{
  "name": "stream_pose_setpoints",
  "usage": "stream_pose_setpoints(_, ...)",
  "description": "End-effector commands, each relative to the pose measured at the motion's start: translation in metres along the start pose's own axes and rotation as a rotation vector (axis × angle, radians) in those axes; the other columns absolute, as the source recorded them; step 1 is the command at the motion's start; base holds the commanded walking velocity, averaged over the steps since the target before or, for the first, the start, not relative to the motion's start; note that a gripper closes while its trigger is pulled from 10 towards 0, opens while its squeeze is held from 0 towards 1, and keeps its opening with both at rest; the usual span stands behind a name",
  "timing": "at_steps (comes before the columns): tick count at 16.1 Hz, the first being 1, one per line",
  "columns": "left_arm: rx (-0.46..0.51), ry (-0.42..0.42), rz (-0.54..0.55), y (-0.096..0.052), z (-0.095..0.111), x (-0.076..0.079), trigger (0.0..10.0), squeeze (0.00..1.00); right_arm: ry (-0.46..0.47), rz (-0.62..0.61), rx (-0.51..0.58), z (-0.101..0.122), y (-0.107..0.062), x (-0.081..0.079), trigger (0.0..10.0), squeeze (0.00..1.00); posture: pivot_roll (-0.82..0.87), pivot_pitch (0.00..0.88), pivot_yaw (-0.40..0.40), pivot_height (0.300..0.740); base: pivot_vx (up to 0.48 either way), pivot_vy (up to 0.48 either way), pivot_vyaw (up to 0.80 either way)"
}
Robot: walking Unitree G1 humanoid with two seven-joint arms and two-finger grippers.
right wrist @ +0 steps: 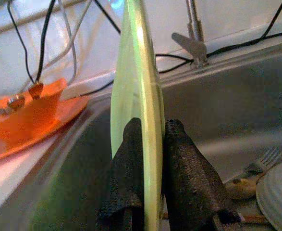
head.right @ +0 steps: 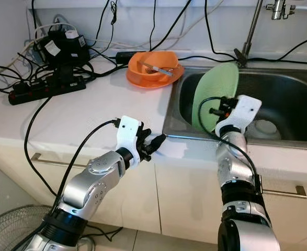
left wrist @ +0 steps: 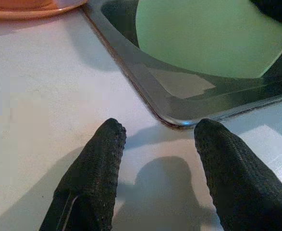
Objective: Kitchen organization
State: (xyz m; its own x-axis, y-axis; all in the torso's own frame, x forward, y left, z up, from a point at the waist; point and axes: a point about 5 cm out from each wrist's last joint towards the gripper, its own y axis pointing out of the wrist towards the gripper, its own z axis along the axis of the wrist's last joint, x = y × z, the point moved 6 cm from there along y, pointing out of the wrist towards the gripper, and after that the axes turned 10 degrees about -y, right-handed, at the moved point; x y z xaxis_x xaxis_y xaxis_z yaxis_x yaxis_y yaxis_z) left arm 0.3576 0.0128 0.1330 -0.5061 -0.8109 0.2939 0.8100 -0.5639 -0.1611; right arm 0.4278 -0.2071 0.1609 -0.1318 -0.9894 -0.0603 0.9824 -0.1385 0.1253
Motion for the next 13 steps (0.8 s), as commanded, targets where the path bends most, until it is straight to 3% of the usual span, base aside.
stream_pose_setpoints(1,0.000,0.010,-0.004,-0.002,0.000,0.001,10.0,0.00,-0.024,0.062,-0.069,-0.021,-0.005,-0.017,10.0,0.00,0.06,0.000,0.083,0.740,0.000,0.000,0.00)
stream_pose_setpoints(2,0.001,0.012,0.000,-0.002,0.000,0.000,10.0,0.00,-0.022,0.068,-0.089,-0.028,-0.007,-0.020,10.0,0.00,0.06,0.000,0.082,0.740,0.000,0.000,0.00)
stream_pose_setpoints(3,0.002,0.012,0.003,-0.002,0.000,0.000,10.0,0.00,-0.022,0.074,-0.094,-0.030,-0.008,-0.022,10.0,0.28,0.06,0.000,0.082,0.740,0.000,0.000,0.00)
stream_pose_setpoints(4,0.002,0.012,0.004,-0.002,0.000,0.000,10.0,0.00,-0.018,0.078,-0.094,-0.031,-0.008,-0.023,10.0,0.42,0.06,0.000,0.082,0.740,0.000,0.000,0.00)
stream_pose_setpoints(5,0.002,0.012,0.005,-0.002,0.000,0.000,10.0,0.00,-0.019,0.082,-0.093,-0.031,-0.008,-0.024,10.0,1.00,0.06,0.000,0.080,0.740,0.000,0.000,0.00)
stream_pose_setpoints(7,0.001,0.010,0.006,-0.002,-0.001,0.000,10.0,0.00,-0.021,0.085,-0.095,-0.032,-0.008,-0.026,10.0,1.00,0.06,0.000,0.078,0.740,0.000,0.000,0.00)
stream_pose_setpoints(8,0.001,0.009,0.006,-0.001,-0.001,0.000,10.0,0.00,-0.021,0.088,-0.094,-0.033,-0.009,-0.027,10.0,0.63,0.06,0.000,0.077,0.740,0.000,0.000,0.00)
stream_pose_setpoints(9,0.002,0.008,0.006,-0.001,-0.001,0.000,10.0,0.00,-0.022,0.090,-0.095,-0.034,-0.009,-0.028,10.0,0.02,0.06,0.000,0.077,0.740,0.000,0.000,0.00)
stream_pose_setpoints(13,0.004,0.010,0.008,-0.001,-0.001,0.000,10.0,0.00,-0.021,0.094,-0.102,-0.036,-0.010,-0.029,10.0,0.00,0.06,0.000,0.074,0.740,0.000,0.000,0.00)
